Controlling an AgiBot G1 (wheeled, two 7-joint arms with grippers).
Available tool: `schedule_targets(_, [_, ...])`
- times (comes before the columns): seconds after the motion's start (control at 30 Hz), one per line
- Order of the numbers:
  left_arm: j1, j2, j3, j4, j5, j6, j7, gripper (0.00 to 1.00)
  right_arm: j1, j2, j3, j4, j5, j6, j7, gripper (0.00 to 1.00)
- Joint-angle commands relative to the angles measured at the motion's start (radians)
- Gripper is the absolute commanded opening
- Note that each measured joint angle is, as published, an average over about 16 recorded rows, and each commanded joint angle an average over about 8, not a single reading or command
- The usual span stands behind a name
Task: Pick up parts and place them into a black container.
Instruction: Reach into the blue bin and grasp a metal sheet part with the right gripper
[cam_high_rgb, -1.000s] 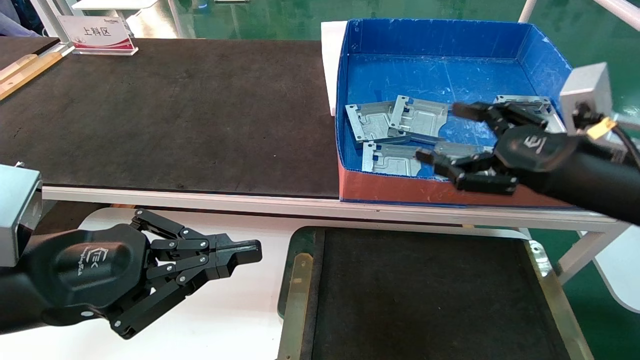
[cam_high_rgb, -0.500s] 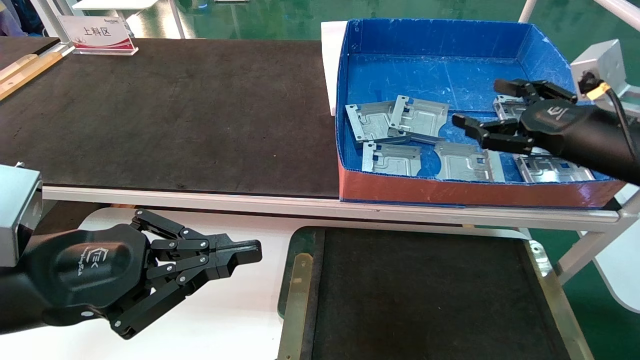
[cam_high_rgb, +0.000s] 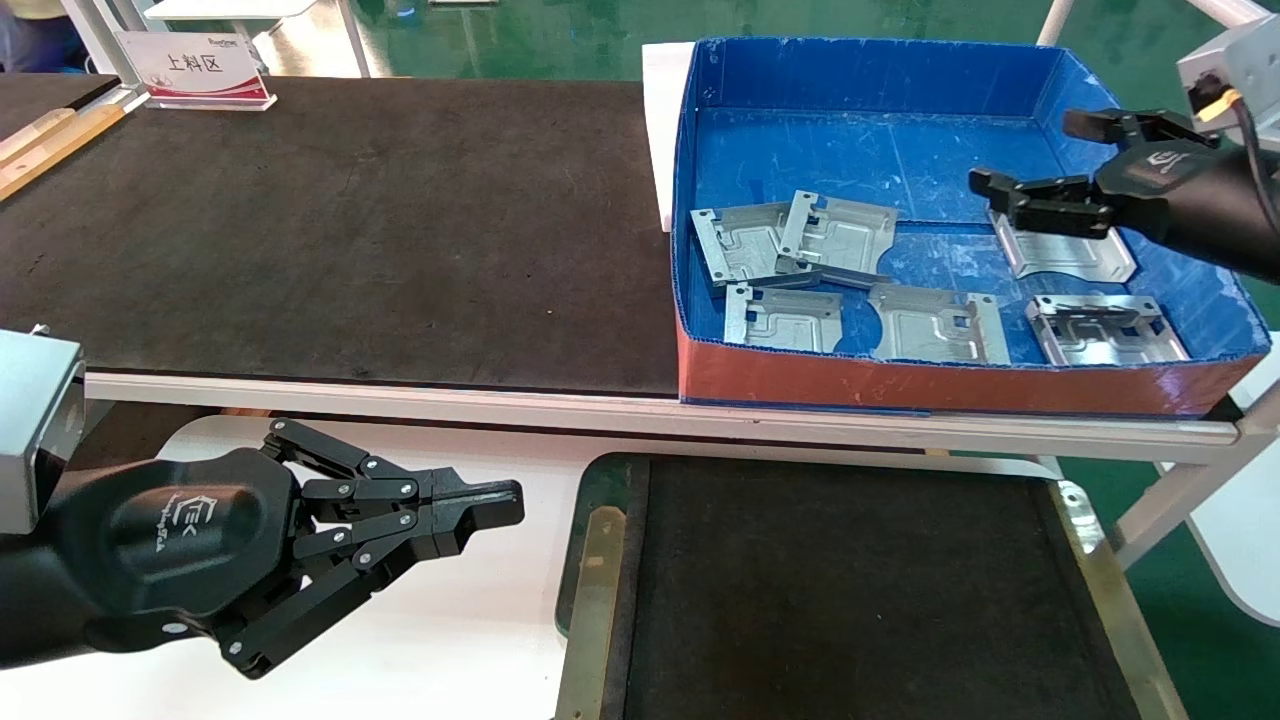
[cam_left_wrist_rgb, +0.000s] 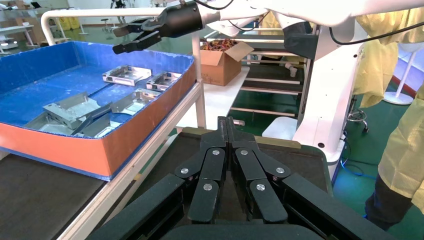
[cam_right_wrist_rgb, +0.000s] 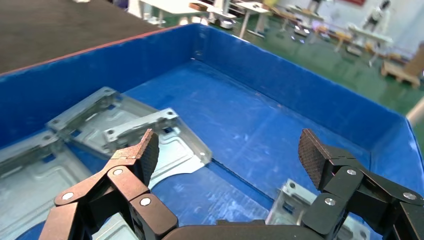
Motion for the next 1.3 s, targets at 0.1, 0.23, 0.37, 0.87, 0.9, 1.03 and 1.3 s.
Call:
schedule_targets(0.1, [0.000,0.000,0.000,0.000,0.000,0.000,0.000,1.00,0.047,-0.022,-0.004,-0.093,-0.012,0.026,0.008,1.00])
schedule_targets(0.23, [0.000,0.000,0.000,0.000,0.000,0.000,0.000,1.00,0.088,-0.047,-0.015,-0.166,-0.033,0.070,0.033,1.00])
schedule_targets(0.37, [0.000,0.000,0.000,0.000,0.000,0.000,0.000,1.00,0.131,-0.076,-0.033,-0.228,-0.062,0.116,0.076,1.00])
schedule_targets(0.87, [0.000,0.000,0.000,0.000,0.000,0.000,0.000,1.00,0.246,-0.196,-0.108,-0.404,-0.171,0.243,0.299,1.00])
schedule_targets(0.9, [0.000,0.000,0.000,0.000,0.000,0.000,0.000,1.00,0.249,-0.203,-0.113,-0.415,-0.178,0.251,0.312,1.00])
schedule_targets(1.03, [0.000,0.000,0.000,0.000,0.000,0.000,0.000,1.00,0.255,-0.227,-0.127,-0.449,-0.199,0.281,0.350,1.00])
schedule_targets(1.3, [0.000,0.000,0.000,0.000,0.000,0.000,0.000,1.00,0.239,-0.248,-0.133,-0.477,-0.207,0.314,0.376,1.00])
